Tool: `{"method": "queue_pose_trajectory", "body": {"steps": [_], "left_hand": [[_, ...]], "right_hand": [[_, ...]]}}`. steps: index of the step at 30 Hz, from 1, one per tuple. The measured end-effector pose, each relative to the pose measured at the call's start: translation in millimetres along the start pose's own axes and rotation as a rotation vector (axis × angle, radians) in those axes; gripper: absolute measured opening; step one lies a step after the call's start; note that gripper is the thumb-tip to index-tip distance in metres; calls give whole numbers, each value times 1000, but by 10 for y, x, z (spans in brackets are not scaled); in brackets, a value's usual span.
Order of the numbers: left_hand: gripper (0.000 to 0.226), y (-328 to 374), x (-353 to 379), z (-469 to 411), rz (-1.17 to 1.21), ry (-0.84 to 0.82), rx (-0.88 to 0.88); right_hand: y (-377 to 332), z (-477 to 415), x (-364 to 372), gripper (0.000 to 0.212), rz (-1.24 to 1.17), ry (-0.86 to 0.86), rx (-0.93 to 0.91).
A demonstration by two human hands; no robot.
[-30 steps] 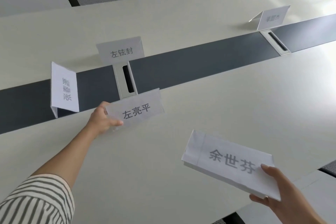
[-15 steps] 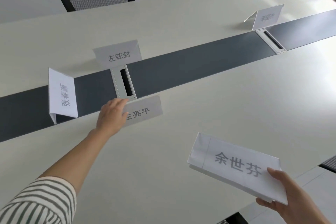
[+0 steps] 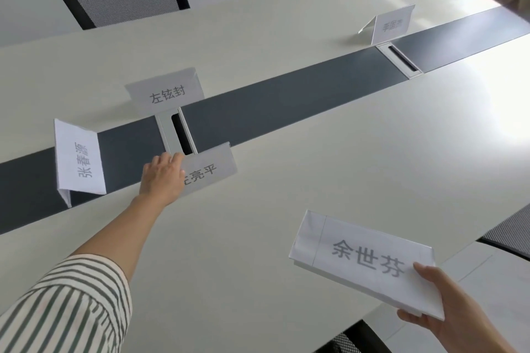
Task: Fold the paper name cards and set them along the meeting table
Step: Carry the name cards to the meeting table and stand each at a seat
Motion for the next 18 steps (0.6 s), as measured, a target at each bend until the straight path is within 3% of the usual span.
{"method": "queue_pose_trajectory", "body": {"steps": [2,4,9,13,18], "left_hand": [[43,124,-127,29,32,49,-1],[43,385,-276,113,136,79,25],[32,1413,-639,696,615,23,136],[25,2279,-843,1381,873,-141,197],[31,3222,-886,2224,1106,-420,207]], "right_hand": [[9,6,-59,80,-4,-12,-18],[-23,48,-105,66,-27,-37,-54],[-110,171,-401,38,-80,-10,-147],[-180,339,-812,32,-140,29,-206],[-189,620,-1508,44,-167,-20,-297]]}}
Point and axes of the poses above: each hand's wrist, its own z-axis away from the middle knuckle, its own x-axis out of the palm, y = z × x, the point moved 7 cm from there along -z, towards the middle knuckle, and after that the axes turned 4 degrees about -x, right-handed, at the moved point
